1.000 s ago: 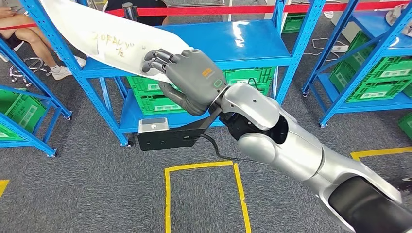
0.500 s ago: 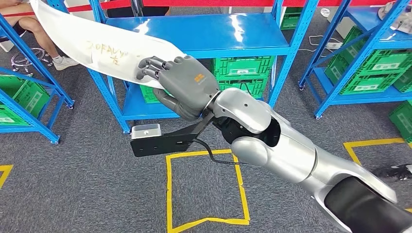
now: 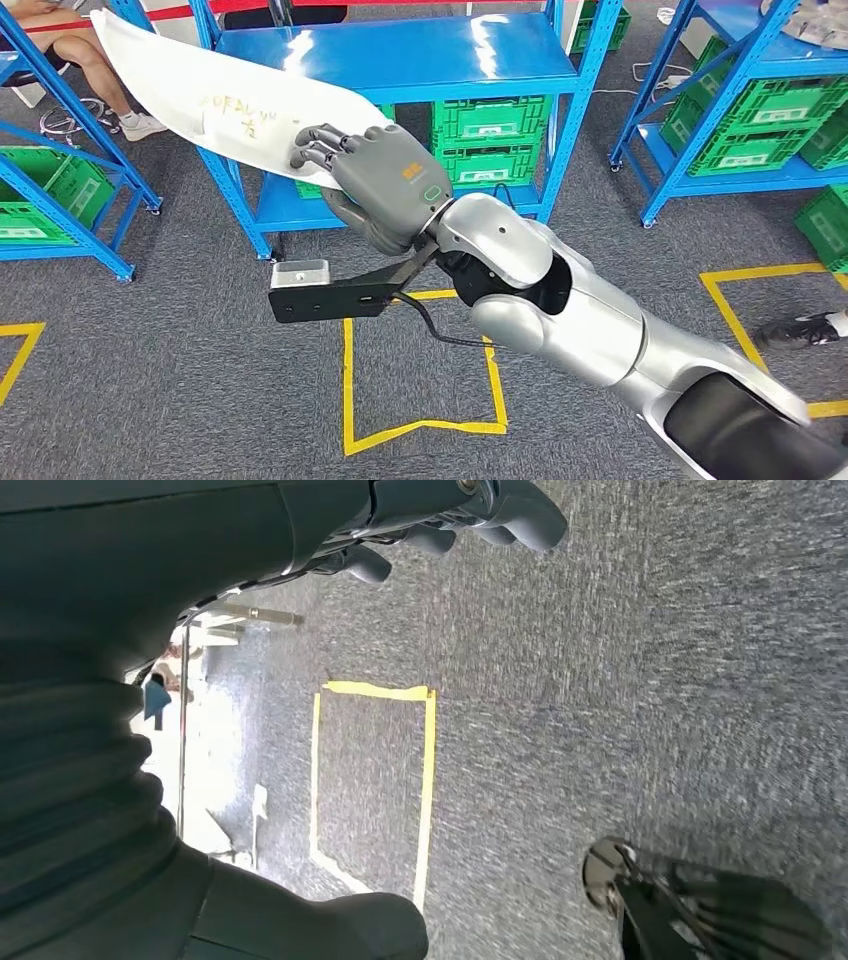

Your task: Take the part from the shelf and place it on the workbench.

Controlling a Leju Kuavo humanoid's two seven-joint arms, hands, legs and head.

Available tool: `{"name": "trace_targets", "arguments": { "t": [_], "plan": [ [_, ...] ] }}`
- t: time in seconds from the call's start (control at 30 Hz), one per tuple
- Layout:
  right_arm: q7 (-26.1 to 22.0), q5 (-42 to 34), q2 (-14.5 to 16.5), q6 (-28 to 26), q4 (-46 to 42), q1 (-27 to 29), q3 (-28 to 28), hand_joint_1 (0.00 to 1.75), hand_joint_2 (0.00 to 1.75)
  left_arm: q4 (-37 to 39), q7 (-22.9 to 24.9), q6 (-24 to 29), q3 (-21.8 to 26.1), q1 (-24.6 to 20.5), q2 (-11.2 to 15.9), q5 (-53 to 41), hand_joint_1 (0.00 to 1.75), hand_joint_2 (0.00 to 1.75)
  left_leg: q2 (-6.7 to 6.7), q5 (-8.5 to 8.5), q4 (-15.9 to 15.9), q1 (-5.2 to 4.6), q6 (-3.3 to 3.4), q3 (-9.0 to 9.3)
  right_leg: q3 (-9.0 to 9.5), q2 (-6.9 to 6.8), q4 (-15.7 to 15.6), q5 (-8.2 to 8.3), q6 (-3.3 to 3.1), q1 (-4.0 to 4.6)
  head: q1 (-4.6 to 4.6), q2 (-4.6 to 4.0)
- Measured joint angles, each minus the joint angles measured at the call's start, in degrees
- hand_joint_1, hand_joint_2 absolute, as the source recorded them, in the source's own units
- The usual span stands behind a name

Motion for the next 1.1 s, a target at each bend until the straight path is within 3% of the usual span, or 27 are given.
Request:
{"name": "trace_targets", "arguments": {
  "t": [0.03, 0.07, 0.13, 0.17, 0.2, 0.23, 0.3, 0.33, 0.37, 0.4, 0.47, 0.53, 0.6, 0.67, 0.73, 0.8, 0.83, 0.87, 0.9, 0.93, 0.97, 1.03, 1.1],
  "plan": [
    [0.1, 0.1, 0.1, 0.0, -0.1, 0.0, -0.1, 1.75, 1.75, 0.0, 0.0, 0.0, 0.0, -0.1, 0.0, -0.1, 0.0, 1.75, -0.09, -0.79, -3.6, -0.13, 0.35, 2.35, -0.41, -0.02, 0.1, 0.53, 0.32, 0.02, 0.02, 0.0],
    [0.2, 0.1, 0.1, 0.0, -0.2, 0.0, -0.3, 1.75, 1.75, -0.1, 0.0, 0.0, 0.0, -0.2, 0.0, -0.2, 0.0, 1.75, -0.17, -1.66, -5.9, -0.33, 0.8, 3.58, -0.63, -0.04, 0.0, 1.04, 0.64, 0.01, 0.04, 0.0],
    [0.2, 0.2, 0.1, 0.0, -0.2, 0.2, -0.4, 1.75, 1.75, -0.1, 0.0, 0.0, 0.0, -0.2, 0.1, -0.2, 0.0, 1.75, -0.16, -1.41, -7.0, -0.63, 2.08, 3.44, -0.92, -0.07, -0.2, 2.04, 1.37, -0.11, 0.09, 0.0],
    [0.1, 0.2, 0.0, 0.0, -0.2, 0.4, -0.5, 1.75, 1.75, 0.0, 0.0, 0.0, 0.0, -0.2, 0.1, -0.2, 0.0, 1.75, -0.02, -0.89, -7.1, -0.64, 2.68, 3.05, -1.24, 0.01, 0.1, 1.74, 1.68, -0.22, 0.12, 0.0],
    [0.0, 0.2, -0.1, 0.0, -0.2, 0.6, -0.6, 1.75, 1.75, 0.0, 0.0, 0.0, 0.0, -0.2, 0.1, -0.2, 0.0, 1.75, 0.14, -0.27, -7.2, -0.62, 3.28, 2.54, -1.82, 0.12, 1.2, 0.35, 1.96, -0.29, 0.18, 0.0],
    [-0.1, 0.2, -0.2, 0.0, -0.2, 0.7, -0.7, 1.75, 1.75, 0.0, 0.0, 0.0, 0.0, -0.2, 0.1, -0.2, 0.0, 1.75, 0.31, 0.42, -7.2, -0.56, 3.73, 1.91, -2.65, 0.23, 3.3, -2.05, 2.14, -0.34, 0.21, 0.0],
    [-0.4, 0.3, -0.4, -0.1, -0.1, 1.0, -1.0, 1.75, 1.75, 0.0, 0.0, 0.0, 0.0, -0.2, 0.1, -0.2, 0.0, 1.75, 0.44, 1.77, -7.1, -0.65, 4.16, 0.27, -4.57, 0.39, 10.5, -7.89, 2.32, -0.35, 0.27, 0.0],
    [-0.5, 0.4, -0.4, -0.2, 0.0, 1.3, -1.1, 1.75, 1.75, 0.0, 0.0, 0.0, 0.0, -0.2, 0.1, -0.2, 0.0, 1.75, 0.46, 2.44, -7.1, -0.71, 4.2, -0.63, -5.13, 0.42, 13.9, -9.53, 2.35, -0.36, 0.27, 0.0],
    [-0.6, 0.5, -0.5, -0.2, 0.0, 1.6, -1.2, 1.75, 1.75, 0.0, 0.1, 0.0, 0.0, -0.2, 0.1, -0.2, 0.0, 1.75, 0.47, 3.07, -7.0, -0.76, 4.2, -1.55, -5.03, 0.44, 16.0, -9.86, 2.33, -0.36, 0.27, 0.0],
    [-0.7, 0.7, -0.5, -0.3, 0.1, 1.9, -1.2, 1.75, 1.75, 0.0, 0.2, 0.0, 0.0, -0.2, 0.1, -0.2, 0.0, 1.75, 0.47, 3.65, -6.8, -0.79, 4.14, -2.47, -4.0, 0.45, 16.3, -9.02, 2.25, -0.34, 0.27, 0.0],
    [-0.8, 0.9, -0.5, -0.3, 0.1, 2.2, -1.2, 1.75, 1.75, 0.0, 0.3, 0.0, 0.0, -0.2, 0.1, -0.2, 0.0, 1.75, 0.47, 4.61, -6.2, -0.79, 3.87, -4.1, 0.85, 0.47, 11.1, -6.42, 1.89, -0.31, 0.27, 0.0],
    [-0.8, 1.0, -0.4, -0.4, 0.1, 2.2, -1.3, 1.75, 1.75, 0.0, 0.5, 0.0, 0.0, -0.2, 0.1, -0.1, 0.0, 1.75, 0.43, 5.44, -5.8, -0.88, 3.34, -5.2, 6.29, 0.49, 3.3, -6.52, 1.41, -0.06, 0.25, 0.0],
    [-0.9, 1.1, -0.3, -0.4, 0.0, 2.2, -1.4, 1.75, 1.75, 0.0, 0.5, 0.0, 0.0, -0.2, 0.0, -0.1, 0.0, 1.75, 0.42, 6.41, -5.8, -0.83, 2.6, -5.65, 8.12, 0.54, -0.3, -7.43, 0.91, 0.24, 0.26, 0.0],
    [-1.0, 1.1, -0.3, -0.4, 0.0, 2.2, -1.5, 1.75, 1.75, 0.0, 0.6, 0.0, 0.0, -0.2, 0.0, 0.1, 0.0, 1.75, 0.36, 7.05, -6.1, -0.7, 1.81, -5.9, 7.51, 0.43, -0.7, -6.53, 0.19, 0.23, 0.3, 0.0],
    [-1.2, 1.2, -0.3, -0.3, 0.1, 2.2, -1.5, 1.75, 1.75, 0.1, 0.6, 0.0, 0.0, -0.1, 0.0, 0.2, 0.0, 1.75, 0.22, 4.32, -4.0, -0.59, 1.15, -6.84, 6.62, 0.23, -1.0, -5.19, -0.62, 0.06, 0.2, 0.0],
    [-1.5, 1.1, -0.3, -0.2, 0.1, 2.1, -1.5, 1.75, 1.75, 0.1, 0.6, 0.0, 0.1, -0.1, 0.0, 0.2, 0.0, 1.75, 0.17, -1.37, 2.5, -0.45, 0.67, -8.64, 5.19, 0.17, -1.1, -3.87, -1.01, 0.05, 0.1, 0.0],
    [-1.6, 1.1, -0.3, -0.1, 0.2, 2.1, -1.5, 1.75, 1.75, 0.1, 0.5, 0.0, 0.1, -0.1, 0.0, 0.3, 0.0, 1.75, 0.17, -3.37, 6.2, -0.42, 0.49, -9.36, 4.38, 0.17, -1.0, -3.22, -1.03, 0.12, 0.1, 0.0],
    [-1.6, 1.1, -0.3, 0.0, 0.2, 2.1, -1.5, 1.75, 1.75, 0.1, 0.5, 0.0, 0.2, -0.1, 0.0, 0.3, 0.0, 1.75, 0.17, -4.24, 9.0, -0.42, 0.38, -9.62, 3.53, 0.16, -0.9, -2.59, -1.03, 0.18, 0.11, 0.0],
    [-1.7, 1.0, -0.3, 0.0, 0.2, 2.1, -1.5, 1.75, 1.75, 0.1, 0.5, 0.0, 0.2, -0.1, 0.0, 0.3, 0.0, 1.75, 0.17, -3.78, 10.0, -0.42, 0.37, -9.02, 2.69, 0.15, -0.9, -1.99, -0.99, 0.24, 0.11, 0.0],
    [-1.7, 0.9, -0.3, 0.0, 0.2, 2.1, -1.5, 1.75, 1.75, 0.1, 0.5, 0.0, 0.3, -0.1, 0.0, 0.3, 0.0, 1.75, 0.17, -2.45, 8.9, -0.42, 0.45, -7.35, 1.88, 0.14, -0.8, -1.38, -0.92, 0.28, 0.11, 0.0],
    [-1.7, 0.8, -0.3, 0.1, 0.2, 2.0, -1.5, 1.75, 1.75, 0.1, 0.5, 0.0, 0.4, -0.1, 0.0, 0.4, 0.0, 1.75, 0.16, -1.1, 5.9, -0.42, 0.61, -4.7, 1.17, 0.15, -0.7, -0.8, -0.81, 0.31, 0.11, 0.0],
    [-1.7, 0.7, -0.2, 0.1, 0.2, 1.6, -1.5, 1.75, 1.75, 0.0, 0.5, 0.0, 0.4, -0.2, 0.0, 0.4, 0.0, 1.75, 0.06, -0.67, -2.6, -0.58, 1.06, 1.66, 0.09, 0.15, -0.6, 0.21, -0.43, 0.41, 0.14, 0.0],
    [-1.7, 0.6, 0.0, 0.2, 0.2, 1.2, -1.5, 1.75, 1.75, 0.0, 0.5, 0.0, 0.4, -0.3, 0.0, 0.4, 0.0, 1.75, -0.15, -1.54, -7.4, -0.98, 1.66, 4.61, -0.37, 0.03, -0.7, 1.27, 0.07, 0.38, 0.15, 0.0]
  ]
}}
